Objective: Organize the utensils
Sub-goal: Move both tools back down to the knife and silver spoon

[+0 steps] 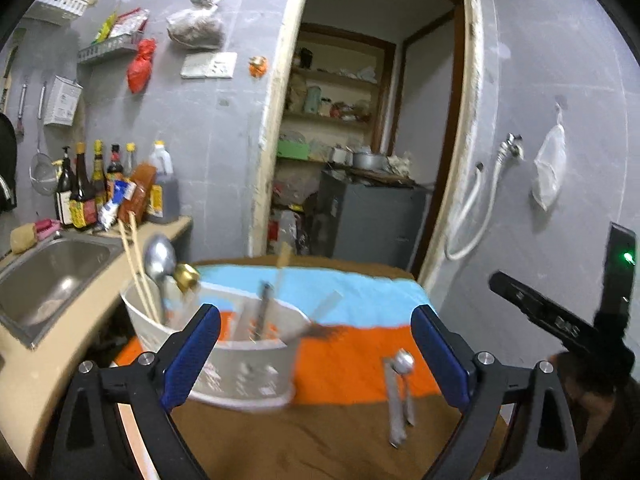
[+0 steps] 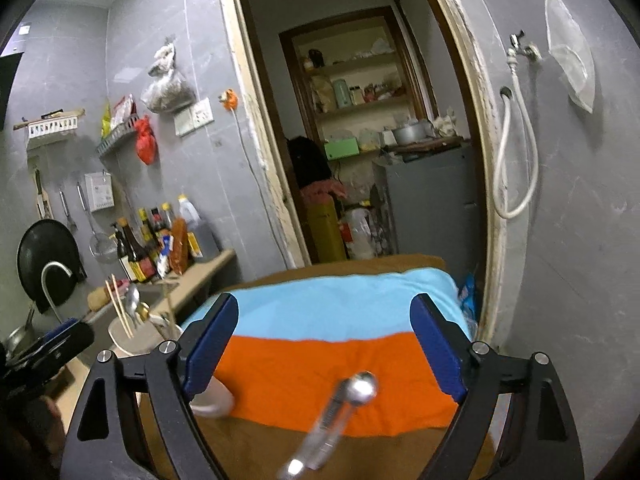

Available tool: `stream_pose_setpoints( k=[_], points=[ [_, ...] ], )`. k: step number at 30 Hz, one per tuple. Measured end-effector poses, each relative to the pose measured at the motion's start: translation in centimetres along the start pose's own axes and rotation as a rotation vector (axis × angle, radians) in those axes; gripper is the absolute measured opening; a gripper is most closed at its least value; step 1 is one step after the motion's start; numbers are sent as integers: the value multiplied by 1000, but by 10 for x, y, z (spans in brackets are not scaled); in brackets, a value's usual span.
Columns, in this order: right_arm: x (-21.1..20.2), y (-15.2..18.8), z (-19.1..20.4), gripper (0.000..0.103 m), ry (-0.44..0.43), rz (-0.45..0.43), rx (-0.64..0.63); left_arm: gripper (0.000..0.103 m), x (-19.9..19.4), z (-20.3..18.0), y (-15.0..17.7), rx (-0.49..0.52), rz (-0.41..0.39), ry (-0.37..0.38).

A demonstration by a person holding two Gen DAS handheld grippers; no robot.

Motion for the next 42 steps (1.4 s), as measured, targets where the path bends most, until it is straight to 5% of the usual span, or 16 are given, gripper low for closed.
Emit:
stream_pose_setpoints(
  k=[15, 21, 32, 36, 42],
  points=[
    [47, 84, -88, 84, -55, 260, 32, 94, 63, -49, 99, -64, 294, 64],
    [75, 112, -92, 76, -103, 339, 33, 76, 86, -56, 127, -94, 402, 90],
    [137, 143, -69, 43, -224, 494, 5, 39, 135, -65, 145, -122, 537, 122],
    [156, 146, -60, 33, -260, 529, -5, 34, 144, -65, 141, -133, 545, 140],
    [176, 154, -54, 32, -323, 582, 14, 29, 161, -68, 139, -166, 568, 170]
  ],
)
Point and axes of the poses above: each gripper's, at about its wrist camera, not at the fingertips, and x roughly the way its jaws point, z to its left, y to its underside, the point moved 9 cm from there along x, roughly the way its jaws point, and after that the axes turned 2 degrees about z, right-handed, at the moved point
